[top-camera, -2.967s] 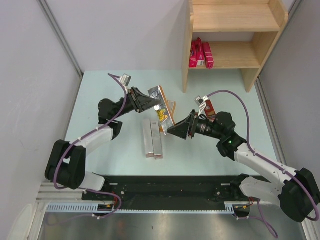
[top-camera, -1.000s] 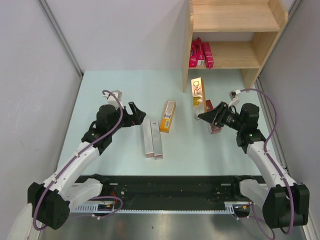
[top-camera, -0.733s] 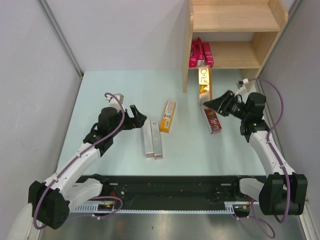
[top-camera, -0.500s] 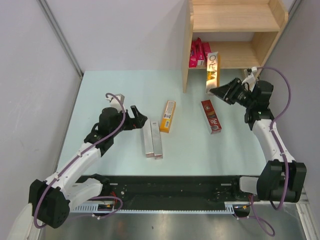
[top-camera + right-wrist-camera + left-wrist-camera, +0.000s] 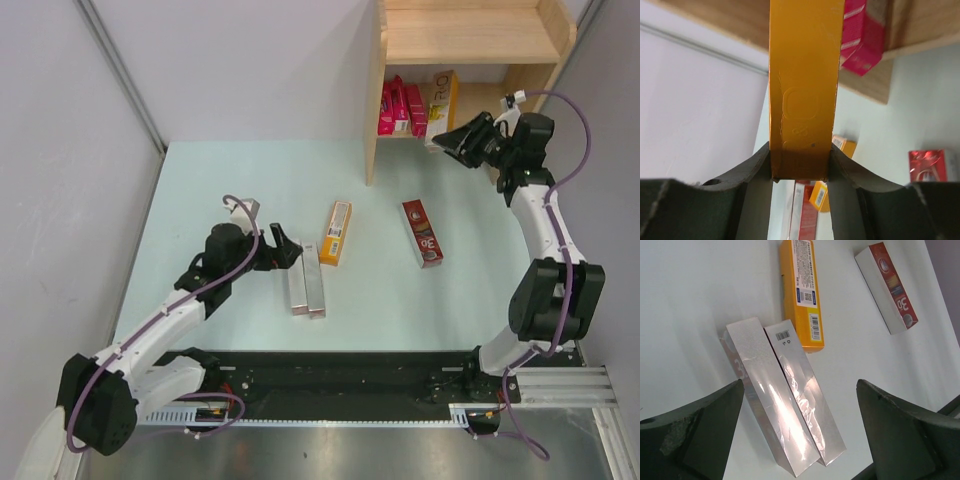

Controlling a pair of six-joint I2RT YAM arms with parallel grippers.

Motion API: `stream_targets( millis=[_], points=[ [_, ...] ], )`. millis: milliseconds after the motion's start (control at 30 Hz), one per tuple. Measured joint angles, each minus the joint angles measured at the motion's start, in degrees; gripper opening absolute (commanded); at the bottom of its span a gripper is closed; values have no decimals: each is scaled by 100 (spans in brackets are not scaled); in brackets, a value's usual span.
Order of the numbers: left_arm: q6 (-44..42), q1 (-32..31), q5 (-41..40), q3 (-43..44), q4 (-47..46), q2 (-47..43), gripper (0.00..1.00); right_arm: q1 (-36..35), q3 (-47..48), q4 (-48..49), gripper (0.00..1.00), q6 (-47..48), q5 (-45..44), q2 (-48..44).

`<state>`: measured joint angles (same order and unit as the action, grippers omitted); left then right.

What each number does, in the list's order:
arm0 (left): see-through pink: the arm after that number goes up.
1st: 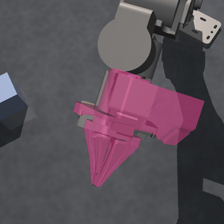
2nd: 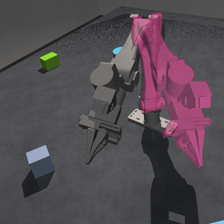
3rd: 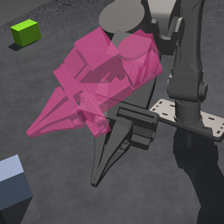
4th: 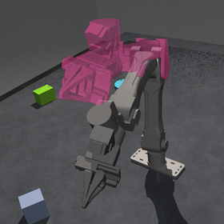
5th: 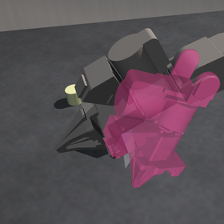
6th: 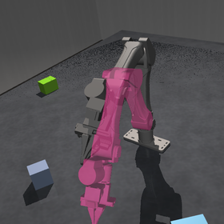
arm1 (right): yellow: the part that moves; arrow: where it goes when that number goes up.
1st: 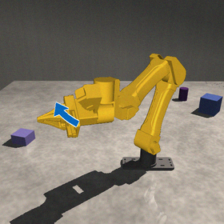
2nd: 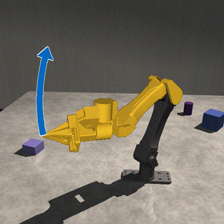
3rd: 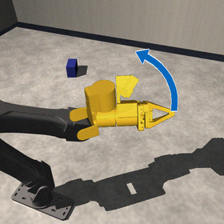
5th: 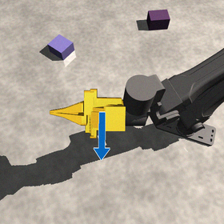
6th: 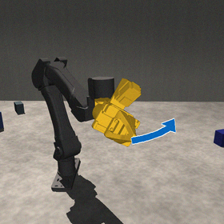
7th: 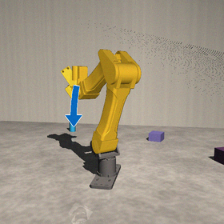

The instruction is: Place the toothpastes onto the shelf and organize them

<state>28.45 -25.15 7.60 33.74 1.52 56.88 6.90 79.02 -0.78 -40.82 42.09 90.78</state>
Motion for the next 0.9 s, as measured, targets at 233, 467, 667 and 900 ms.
stream_targets(
  millis=[233,467,667,900],
  points=[
    [0,-284,70,-17,-144,133,100,50,1742,-1228,23,420,-413,1080],
    [22,-787,52,-144,-363,282,100,35,2986,-2275,23,957,-1104,1762],
    [101,-1108,7,-238,-407,446,100,-35,3209,-2717,23,1276,-1722,2063],
    [227,-1429,-57,-345,-553,531,100,-448,3919,-3257,24,1729,-2686,2518]
  ],
)
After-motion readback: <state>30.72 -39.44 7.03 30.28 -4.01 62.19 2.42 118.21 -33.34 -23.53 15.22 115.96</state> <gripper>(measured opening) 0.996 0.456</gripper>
